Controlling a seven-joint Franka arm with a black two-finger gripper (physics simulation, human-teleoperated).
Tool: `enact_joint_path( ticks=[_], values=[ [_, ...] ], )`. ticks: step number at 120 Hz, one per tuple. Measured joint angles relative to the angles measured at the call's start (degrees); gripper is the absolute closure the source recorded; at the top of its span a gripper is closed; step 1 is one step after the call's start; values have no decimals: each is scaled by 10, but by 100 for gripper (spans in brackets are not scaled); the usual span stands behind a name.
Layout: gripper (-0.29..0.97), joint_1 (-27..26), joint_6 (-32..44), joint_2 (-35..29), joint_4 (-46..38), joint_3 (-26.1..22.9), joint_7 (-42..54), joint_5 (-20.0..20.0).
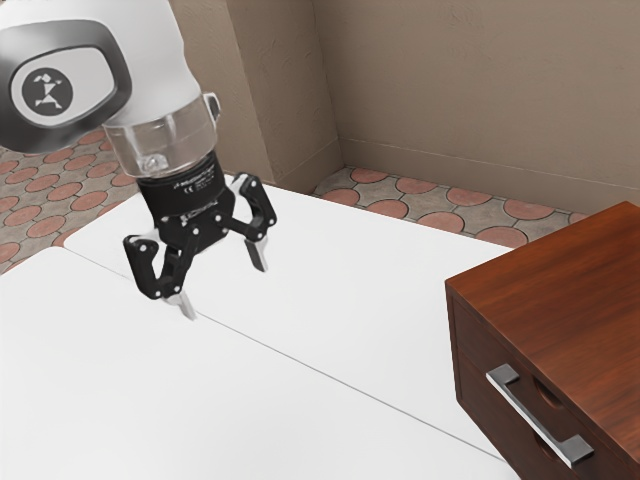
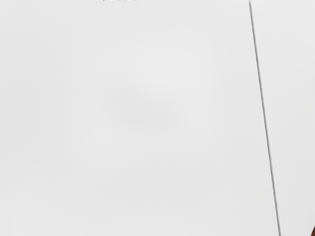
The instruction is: Pull the drawer handle with one arm to open the drawer
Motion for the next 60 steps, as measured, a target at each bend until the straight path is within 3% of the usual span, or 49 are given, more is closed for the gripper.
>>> enact_joint_path(
  ticks=[24, 34, 39, 43, 60],
  values=[
    [0, -13, 16, -47, -39, -2, -1, 0],
    [0, -84, 16, -71, -47, 18, -6, 15],
    [0, -167, 16, -76, -47, 62, -10, 37],
    [0, -200, 16, -77, -47, 82, -14, 50],
    [0, -225, 75, -76, -123, 98, -25, 56]
  ],
)
